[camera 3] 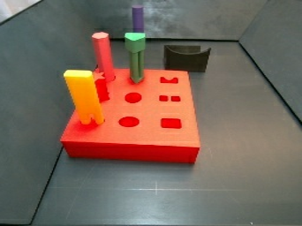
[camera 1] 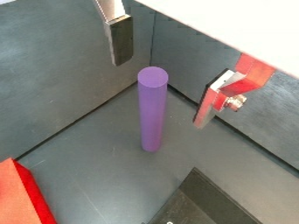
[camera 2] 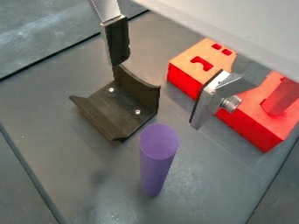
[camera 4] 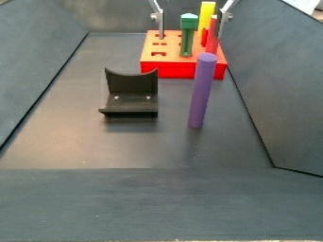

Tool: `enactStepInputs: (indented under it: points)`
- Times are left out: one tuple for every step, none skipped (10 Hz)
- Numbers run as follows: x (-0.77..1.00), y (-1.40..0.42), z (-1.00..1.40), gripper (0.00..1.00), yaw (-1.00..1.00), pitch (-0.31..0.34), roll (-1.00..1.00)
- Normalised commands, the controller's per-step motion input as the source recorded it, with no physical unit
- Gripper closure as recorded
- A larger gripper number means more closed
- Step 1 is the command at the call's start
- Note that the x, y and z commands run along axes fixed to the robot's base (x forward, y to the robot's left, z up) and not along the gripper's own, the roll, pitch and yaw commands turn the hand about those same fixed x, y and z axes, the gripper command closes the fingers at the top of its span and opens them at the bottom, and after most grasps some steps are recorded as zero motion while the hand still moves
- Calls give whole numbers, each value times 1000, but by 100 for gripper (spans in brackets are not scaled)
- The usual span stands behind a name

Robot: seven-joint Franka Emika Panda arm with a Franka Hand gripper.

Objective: Pick up the round object. Move up. Move to above the board. Insert the round object.
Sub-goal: Pick up the round object.

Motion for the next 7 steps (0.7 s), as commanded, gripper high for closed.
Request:
enactStepInputs:
  points:
    - [-337, 149, -49, 0, -129, -27, 0]
    - [-397, 314, -77, 0, -134, -13, 7]
    - [-460, 277, -74, 0, -86, -41, 0]
    - [-294, 214, -83, 0, -14, -33, 0]
    - [-29, 71, -129, 0, 0, -37, -24]
    - [0, 0, -280, 0, 40, -77, -44]
    - [0, 0, -337, 0, 23, -86, -19]
